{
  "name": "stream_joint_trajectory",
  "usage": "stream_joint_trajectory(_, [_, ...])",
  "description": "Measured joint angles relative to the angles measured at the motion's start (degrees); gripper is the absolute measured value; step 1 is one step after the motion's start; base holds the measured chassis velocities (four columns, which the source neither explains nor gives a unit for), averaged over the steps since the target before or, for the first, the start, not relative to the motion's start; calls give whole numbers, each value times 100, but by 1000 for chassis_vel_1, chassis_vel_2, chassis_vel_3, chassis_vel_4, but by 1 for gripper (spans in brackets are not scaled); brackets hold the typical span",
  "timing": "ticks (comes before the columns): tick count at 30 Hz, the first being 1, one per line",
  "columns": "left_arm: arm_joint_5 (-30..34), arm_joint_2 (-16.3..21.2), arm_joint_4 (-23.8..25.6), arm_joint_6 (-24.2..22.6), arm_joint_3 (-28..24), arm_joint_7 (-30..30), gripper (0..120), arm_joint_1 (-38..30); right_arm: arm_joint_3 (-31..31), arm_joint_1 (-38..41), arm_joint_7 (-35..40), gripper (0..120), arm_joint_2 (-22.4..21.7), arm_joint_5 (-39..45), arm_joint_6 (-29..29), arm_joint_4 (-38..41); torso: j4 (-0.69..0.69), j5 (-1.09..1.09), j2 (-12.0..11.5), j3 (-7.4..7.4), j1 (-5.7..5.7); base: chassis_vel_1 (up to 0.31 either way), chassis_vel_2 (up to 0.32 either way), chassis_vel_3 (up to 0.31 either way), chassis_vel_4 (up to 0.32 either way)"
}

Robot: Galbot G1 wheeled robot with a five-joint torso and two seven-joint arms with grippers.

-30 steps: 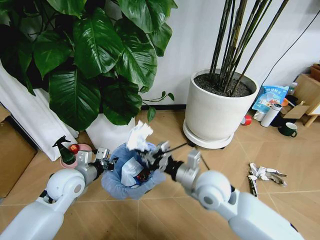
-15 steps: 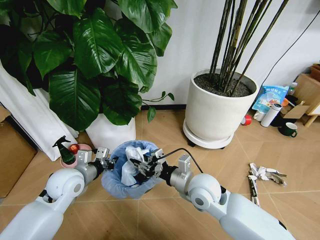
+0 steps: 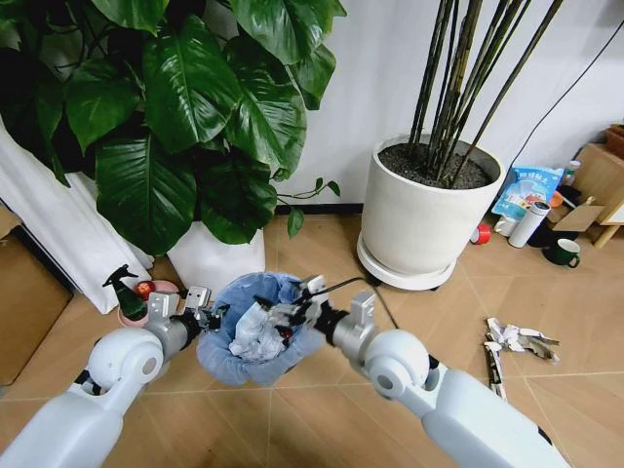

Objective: Pick up the trash bin and place the garbage on the floor into it.

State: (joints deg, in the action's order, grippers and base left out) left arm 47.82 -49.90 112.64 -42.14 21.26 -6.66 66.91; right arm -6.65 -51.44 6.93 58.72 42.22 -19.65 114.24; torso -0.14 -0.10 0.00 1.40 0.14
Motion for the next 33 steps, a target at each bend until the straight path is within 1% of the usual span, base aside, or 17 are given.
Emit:
stream_joint_trajectory(2, [-14,1,52,0,36,-11,0,55,375,-177,4,100,-125,-286,27,22,-1,-1,0,0,0,0,0,0,0])
stream_joint_trajectory(3, [-14,1,52,0,36,-11,0,55,375,-177,4,100,-125,-286,27,22,-1,-1,0,0,0,0,0,0,0])
stream_joint_trajectory(7, [-91,-16,99,0,99,0,0,158,1063,-652,-11,100,-296,-768,193,16,0,0,0,0,0,0,0,0,0])
stream_joint_trajectory(8, [-91,-16,99,0,99,0,0,158,1063,-652,-11,100,-296,-768,193,16,0,0,0,0,0,0,0,0,0])
stream_joint_trajectory(11, [-127,-22,134,0,147,7,0,204,1766,-1243,-102,100,-303,-1064,306,117,0,-1,0,0,0,0,0,0,0])
stream_joint_trajectory(12, [-127,-22,134,0,147,7,0,204,1766,-1243,-102,100,-303,-1064,306,117,0,-1,0,0,0,0,0,0,0])
stream_joint_trajectory(15, [-144,-14,169,0,179,20,0,251,2433,-1910,-201,100,-196,-1294,400,286,-1,1,0,-1,0,0,0,0,0])
stream_joint_trajectory(16, [-153,-7,173,0,190,28,0,268,2714,-2229,-247,100,-103,-1408,457,371,-2,-3,0,-1,-1,0,0,0,0])
stream_joint_trajectory(17, [-153,-7,173,0,190,28,0,268,2714,-2229,-247,100,-103,-1408,457,371,-2,-3,0,-1,-1,0,0,0,0])
stream_joint_trajectory(19, [-159,-4,176,0,198,43,0,284,3043,-2592,-317,100,65,-1546,512,467,-1,2,0,0,0,0,0,0,0])
stream_joint_trajectory(20, [-161,-4,184,0,201,54,0,291,3267,-2806,-345,100,225,-1609,536,557,-2,-2,0,-1,-1,0,0,0,0])
stream_joint_trajectory(21, [-161,-4,184,0,201,54,0,291,3267,-2806,-345,100,225,-1609,536,557,-2,-2,0,-1,-1,0,0,0,0])
stream_joint_trajectory(22, [-161,-6,190,0,201,63,0,298,3421,-2972,-355,100,373,-1630,537,620,0,-4,0,-1,0,0,0,0,0])
stream_joint_trajectory(23, [-165,-5,190,0,201,66,0,301,3535,-3100,-368,100,489,-1641,535,659,-1,1,0,-1,0,0,0,0,0])
stream_joint_trajectory(25, [-179,-6,194,0,192,85,0,304,3749,-3277,-425,100,639,-1730,537,690,0,0,0,-1,0,0,0,0,0])
stream_joint_trajectory(29, [-204,-20,208,0,175,116,0,308,3971,-3442,-534,100,740,-1873,566,704,0,-1,0,-1,0,0,0,0,0])
stream_joint_trajectory(33, [-211,-24,222,0,171,134,0,317,4031,-3480,-545,100,797,-1891,576,710,0,-2,0,0,0,0,0,0,0])
